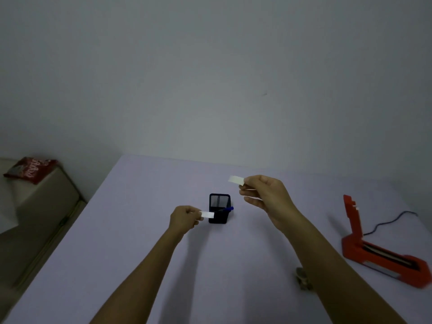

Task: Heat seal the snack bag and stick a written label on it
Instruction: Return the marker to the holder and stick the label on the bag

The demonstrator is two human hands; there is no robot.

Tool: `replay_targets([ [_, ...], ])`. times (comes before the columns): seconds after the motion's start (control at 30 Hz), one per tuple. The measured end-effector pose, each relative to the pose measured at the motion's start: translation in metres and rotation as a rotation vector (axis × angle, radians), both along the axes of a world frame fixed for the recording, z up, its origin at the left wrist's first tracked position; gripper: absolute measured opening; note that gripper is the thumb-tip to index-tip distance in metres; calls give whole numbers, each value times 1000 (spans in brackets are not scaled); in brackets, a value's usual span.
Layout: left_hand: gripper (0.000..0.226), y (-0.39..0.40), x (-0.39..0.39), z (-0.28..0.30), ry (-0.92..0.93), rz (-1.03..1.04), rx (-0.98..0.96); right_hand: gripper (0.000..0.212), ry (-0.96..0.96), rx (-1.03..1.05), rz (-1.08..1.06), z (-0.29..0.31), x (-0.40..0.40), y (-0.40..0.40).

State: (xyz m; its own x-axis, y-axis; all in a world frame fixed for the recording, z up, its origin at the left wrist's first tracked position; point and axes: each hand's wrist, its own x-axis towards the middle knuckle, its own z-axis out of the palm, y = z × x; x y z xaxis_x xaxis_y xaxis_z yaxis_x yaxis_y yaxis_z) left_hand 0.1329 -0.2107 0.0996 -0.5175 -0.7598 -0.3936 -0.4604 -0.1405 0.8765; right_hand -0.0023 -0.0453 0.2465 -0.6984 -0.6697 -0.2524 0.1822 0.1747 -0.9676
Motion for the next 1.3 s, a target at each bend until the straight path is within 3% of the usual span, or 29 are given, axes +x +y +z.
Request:
replay_targets([
  [0.2, 17, 10, 8, -80, -266, 7, 105, 16, -11, 60, -49, -20, -7, 14],
  [0.37, 19, 26, 19, -102, -490, -160, -138, 18, -35, 119, -72, -40, -10, 26],
  [0.43, 24, 38, 14, -88, -394, -124, -291, 17, -6, 147, -97, -46, -10, 30],
  [0.6, 29, 91, -27, -6, 235, -248, -563, 11, 275, 307, -218, -67, -11, 39],
  [0.73, 31, 123, -50, 23, 335, -380, -682, 9, 332, 325, -187, -81, -7, 45],
  [1.0, 13, 157, -83, 14, 369, -274, -387, 14, 326, 352, -132, -101, -32, 84],
  [1.13, 10, 181, -107, -1, 322, -205, -207, 9, 200, 323, -123, -122, -58, 119],
  [1.23, 9, 200, -130, -15, 284, -148, -54, 31, 32, 342, -118, -140, -86, 148],
  [1.3, 7, 213, -146, -23, 262, -60, 77, 31, -111, 356, -88, -149, -105, 163],
])
